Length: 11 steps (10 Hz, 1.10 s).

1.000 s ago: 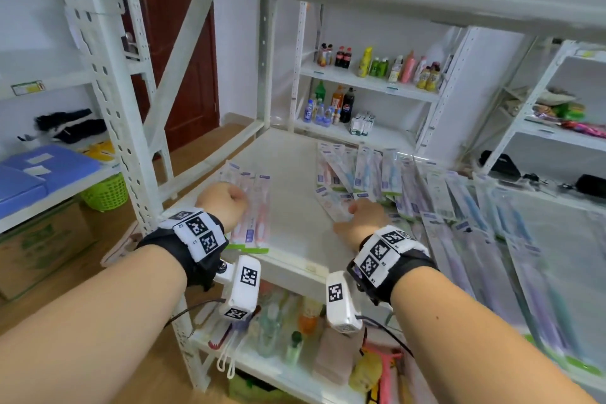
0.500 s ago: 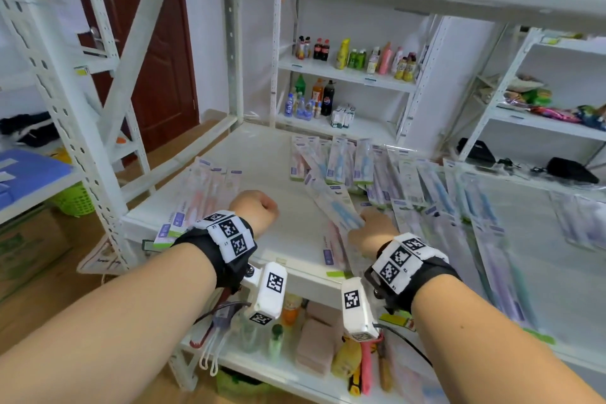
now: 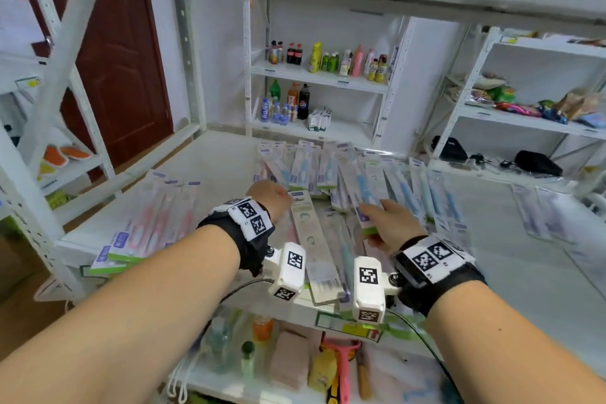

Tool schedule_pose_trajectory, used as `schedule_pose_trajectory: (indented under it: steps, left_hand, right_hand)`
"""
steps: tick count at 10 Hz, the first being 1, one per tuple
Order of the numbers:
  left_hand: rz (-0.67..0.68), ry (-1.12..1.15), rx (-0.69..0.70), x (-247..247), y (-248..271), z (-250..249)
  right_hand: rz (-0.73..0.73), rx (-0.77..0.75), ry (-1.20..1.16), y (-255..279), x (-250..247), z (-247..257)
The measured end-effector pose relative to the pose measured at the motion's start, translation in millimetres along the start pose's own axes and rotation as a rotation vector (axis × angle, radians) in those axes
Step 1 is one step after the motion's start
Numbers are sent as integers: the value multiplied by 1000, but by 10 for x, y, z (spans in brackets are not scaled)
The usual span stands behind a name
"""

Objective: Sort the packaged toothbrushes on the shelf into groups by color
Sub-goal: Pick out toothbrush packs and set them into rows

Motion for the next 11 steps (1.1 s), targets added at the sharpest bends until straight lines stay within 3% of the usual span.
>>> schedule_pose_trajectory:
  steps: [2,5,11]
  left_hand:
    - [-35,-7,-37,192,-588,-199]
    - [67,-323,10,486,-1216,-305]
    - [179,-533,62,785,-1365,-332]
  right_hand:
    - [-81,26,-136,-214,-122,-80]
    - [-207,101,-177,-491,-333,-170]
    - [-284,115,-237,-386,-640,-334]
Point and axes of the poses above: each hand's wrist, its own y-axis away from the middle knuckle, its own x-axis out of the palm, z = x × y, the point moved 9 cm from there along -y, towards the middle knuckle, and after that the axes turned 9 degrees about -z, right-handed, at the moved point
